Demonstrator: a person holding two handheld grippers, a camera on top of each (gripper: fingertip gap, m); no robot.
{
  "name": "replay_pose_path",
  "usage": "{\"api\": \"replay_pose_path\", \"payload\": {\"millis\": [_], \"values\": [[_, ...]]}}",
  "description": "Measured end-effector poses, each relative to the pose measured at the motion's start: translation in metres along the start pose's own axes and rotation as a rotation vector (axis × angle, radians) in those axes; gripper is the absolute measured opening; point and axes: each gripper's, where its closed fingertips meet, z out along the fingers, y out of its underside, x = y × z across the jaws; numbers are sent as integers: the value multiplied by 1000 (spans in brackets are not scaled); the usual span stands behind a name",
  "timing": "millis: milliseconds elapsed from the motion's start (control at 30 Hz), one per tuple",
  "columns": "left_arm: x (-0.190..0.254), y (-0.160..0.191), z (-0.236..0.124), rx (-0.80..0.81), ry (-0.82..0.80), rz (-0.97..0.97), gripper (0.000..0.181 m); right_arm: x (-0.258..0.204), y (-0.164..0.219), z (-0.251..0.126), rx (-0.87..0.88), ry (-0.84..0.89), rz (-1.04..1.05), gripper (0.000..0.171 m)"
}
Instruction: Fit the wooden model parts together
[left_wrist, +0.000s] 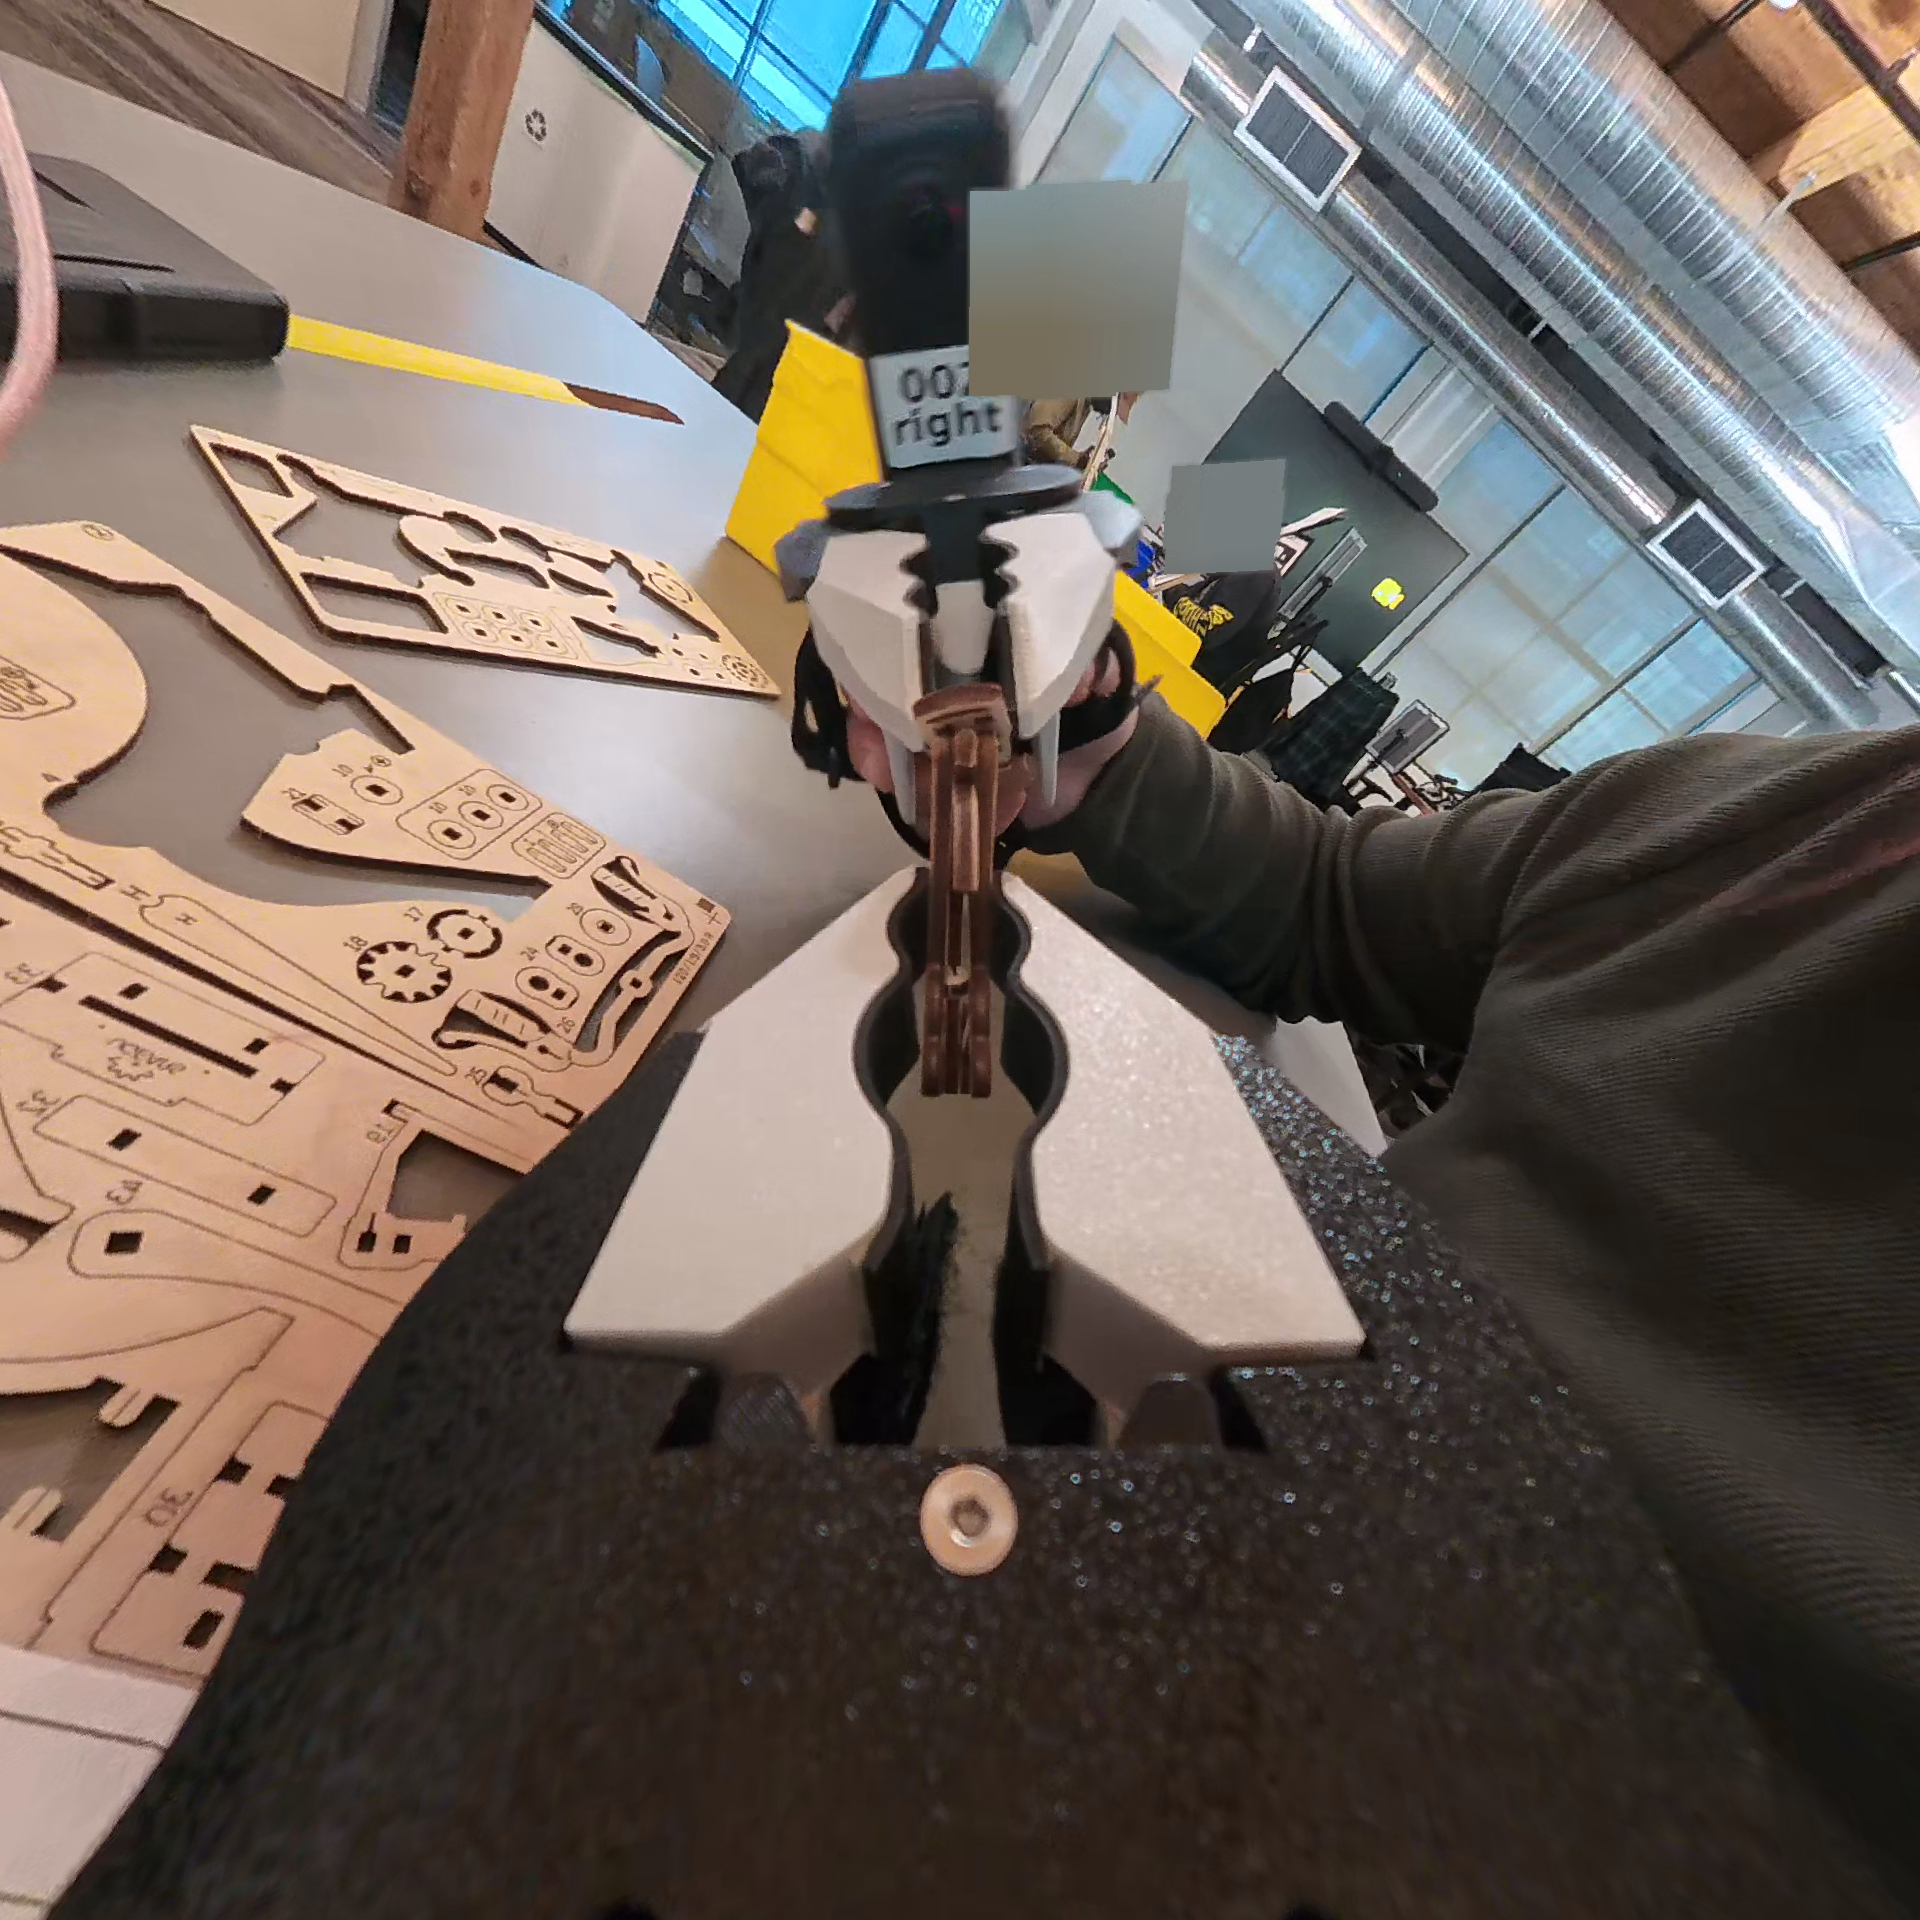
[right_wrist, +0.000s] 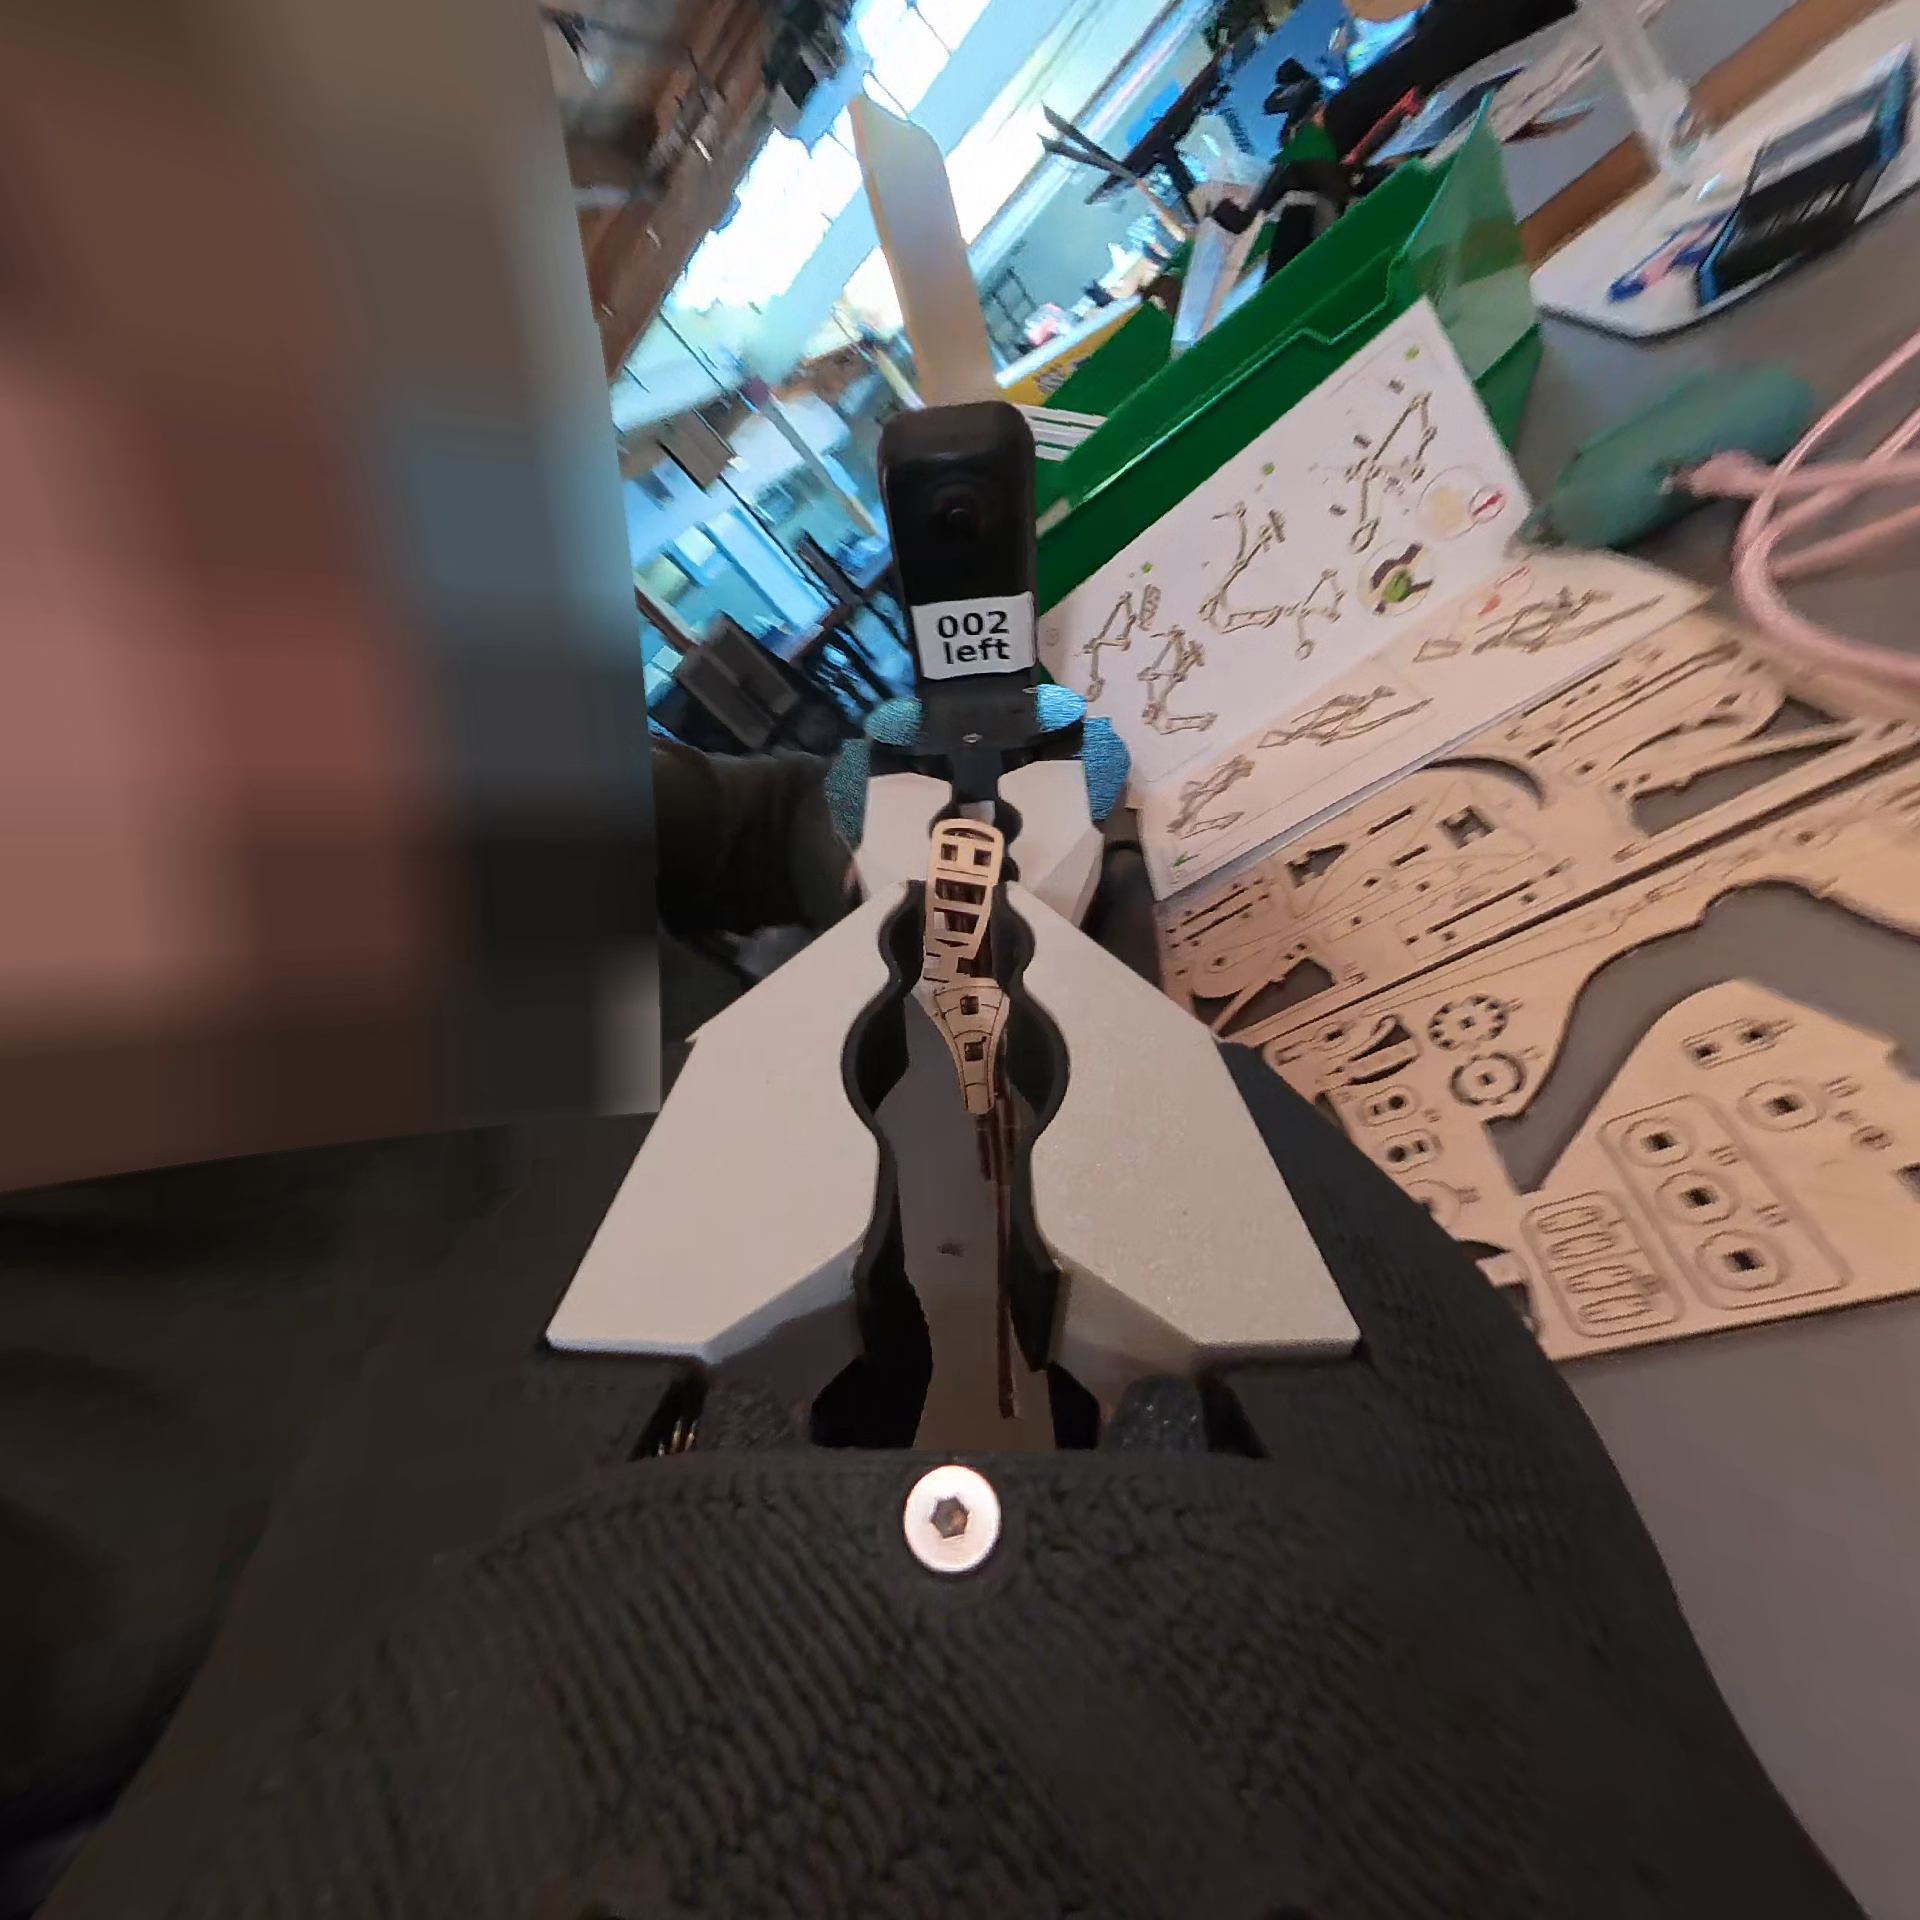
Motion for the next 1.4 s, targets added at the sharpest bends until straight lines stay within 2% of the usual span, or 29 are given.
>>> {"api": "replay_pose_path", "payload": {"millis": [333, 467, 700, 833, 1100, 1400], "values": [[3, 3, 2, -11, 6, 27, 7, -5, 3, 0, -169, 184, -370, 11], [10, 3, 2, -14, 47, 54, 6, -12, 3, 0, -191, 150, -335, 10], [12, 5, 4, -32, 52, 67, 6, -13, 6, -3, -114, -25, -43, 11], [12, 5, 4, -33, 49, 60, 6, -11, 6, -3, -73, -85, 42, 10], [11, 3, 4, -24, 52, 52, 6, -10, 6, -3, -81, -60, -38, 10], [11, 6, 5, -43, 60, 38, 7, -10, 9, -2, -171, 51, -231, 11]]}}
